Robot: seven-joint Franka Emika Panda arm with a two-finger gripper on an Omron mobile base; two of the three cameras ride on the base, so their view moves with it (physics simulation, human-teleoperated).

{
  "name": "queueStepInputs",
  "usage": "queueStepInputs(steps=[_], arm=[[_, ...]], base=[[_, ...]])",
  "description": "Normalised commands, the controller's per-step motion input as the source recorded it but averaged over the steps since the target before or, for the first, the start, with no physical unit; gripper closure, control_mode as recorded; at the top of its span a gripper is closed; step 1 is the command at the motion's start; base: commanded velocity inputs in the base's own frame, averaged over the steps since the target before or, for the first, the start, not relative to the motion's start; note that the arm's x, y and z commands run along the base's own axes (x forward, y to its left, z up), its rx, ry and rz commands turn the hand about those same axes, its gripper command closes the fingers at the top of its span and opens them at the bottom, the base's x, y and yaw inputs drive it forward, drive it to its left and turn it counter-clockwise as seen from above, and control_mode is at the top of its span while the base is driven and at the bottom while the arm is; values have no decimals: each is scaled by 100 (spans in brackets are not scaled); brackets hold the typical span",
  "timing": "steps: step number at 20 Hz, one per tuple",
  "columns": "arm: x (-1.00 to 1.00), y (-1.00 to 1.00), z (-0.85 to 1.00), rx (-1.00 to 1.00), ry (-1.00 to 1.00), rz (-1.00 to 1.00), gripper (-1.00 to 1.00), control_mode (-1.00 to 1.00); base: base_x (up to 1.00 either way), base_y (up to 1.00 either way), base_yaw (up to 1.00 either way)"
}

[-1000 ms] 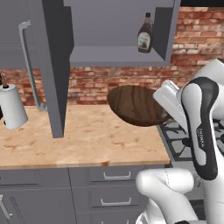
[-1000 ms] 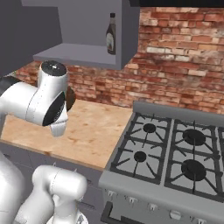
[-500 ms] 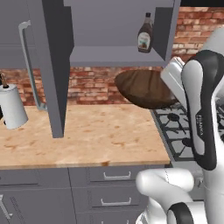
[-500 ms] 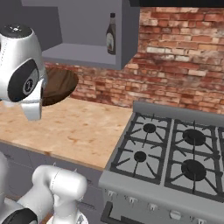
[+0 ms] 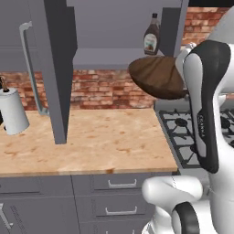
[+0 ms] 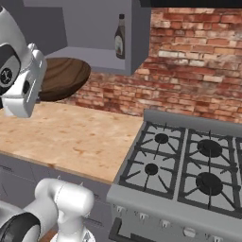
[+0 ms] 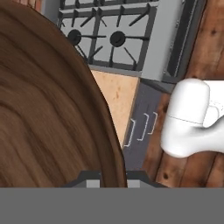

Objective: Pick the mug and place it in the sink. Pick the bowl and place it in the open cabinet and then close the cabinet.

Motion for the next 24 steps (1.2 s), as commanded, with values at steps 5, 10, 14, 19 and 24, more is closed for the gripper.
queueStepInputs(steps=[5,10,14,19,24], arm=[[23,31,0,0,-5,-3,100,-100],[33,34,9,-2,2,-1,100,-100],[40,0,19,0,0,-5,100,-100],[48,0,10,0,1,-2,100,-100],[48,0,0,0,3,0,100,-100]], base=[[0,0,0],[0,0,0],[0,0,0],[0,0,0],[0,0,0]])
